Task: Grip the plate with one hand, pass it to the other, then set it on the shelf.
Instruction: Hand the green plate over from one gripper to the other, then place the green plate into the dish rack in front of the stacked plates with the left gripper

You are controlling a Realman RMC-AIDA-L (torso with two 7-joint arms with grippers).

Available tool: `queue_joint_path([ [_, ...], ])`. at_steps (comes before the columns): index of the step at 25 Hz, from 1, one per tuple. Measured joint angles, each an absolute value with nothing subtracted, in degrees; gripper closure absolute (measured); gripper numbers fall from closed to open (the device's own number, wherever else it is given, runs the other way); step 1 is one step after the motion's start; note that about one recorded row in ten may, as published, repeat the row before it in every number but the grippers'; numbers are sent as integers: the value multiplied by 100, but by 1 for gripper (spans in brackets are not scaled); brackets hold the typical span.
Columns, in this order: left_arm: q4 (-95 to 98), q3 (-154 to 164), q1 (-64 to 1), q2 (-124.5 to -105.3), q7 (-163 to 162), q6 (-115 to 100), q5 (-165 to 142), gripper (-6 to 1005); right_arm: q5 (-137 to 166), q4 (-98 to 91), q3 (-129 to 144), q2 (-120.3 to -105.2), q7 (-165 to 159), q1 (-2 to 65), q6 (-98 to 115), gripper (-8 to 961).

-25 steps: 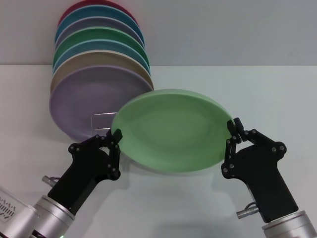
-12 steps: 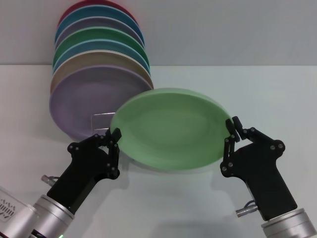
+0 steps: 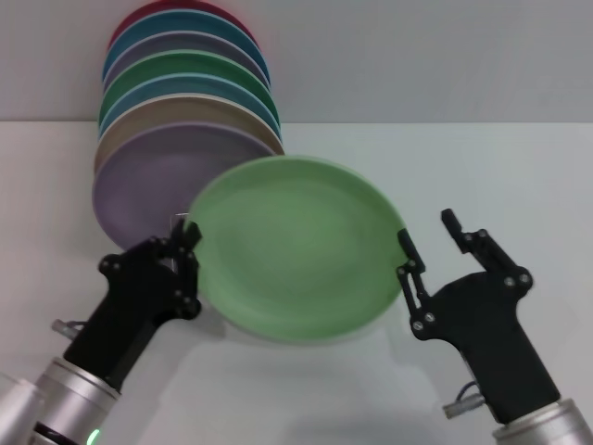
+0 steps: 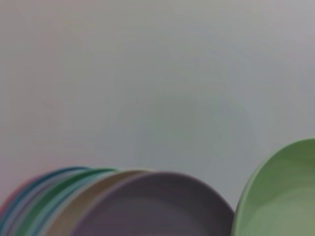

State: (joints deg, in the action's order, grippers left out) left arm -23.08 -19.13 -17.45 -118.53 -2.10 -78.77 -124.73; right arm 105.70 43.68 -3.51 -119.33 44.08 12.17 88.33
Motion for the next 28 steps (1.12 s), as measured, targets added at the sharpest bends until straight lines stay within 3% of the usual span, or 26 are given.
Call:
queue_joint_path([
  [11, -2041, -2421, -1467, -11829, -196, -9372, -12508, 965, 10543, 4128, 49, -11929, 4374, 1166, 9318, 545],
  [28, -957, -2944, -1928, -11842, 1950, -10244, -12785, 964, 10469, 3614, -483, -11958, 3923, 1219, 8569, 547],
])
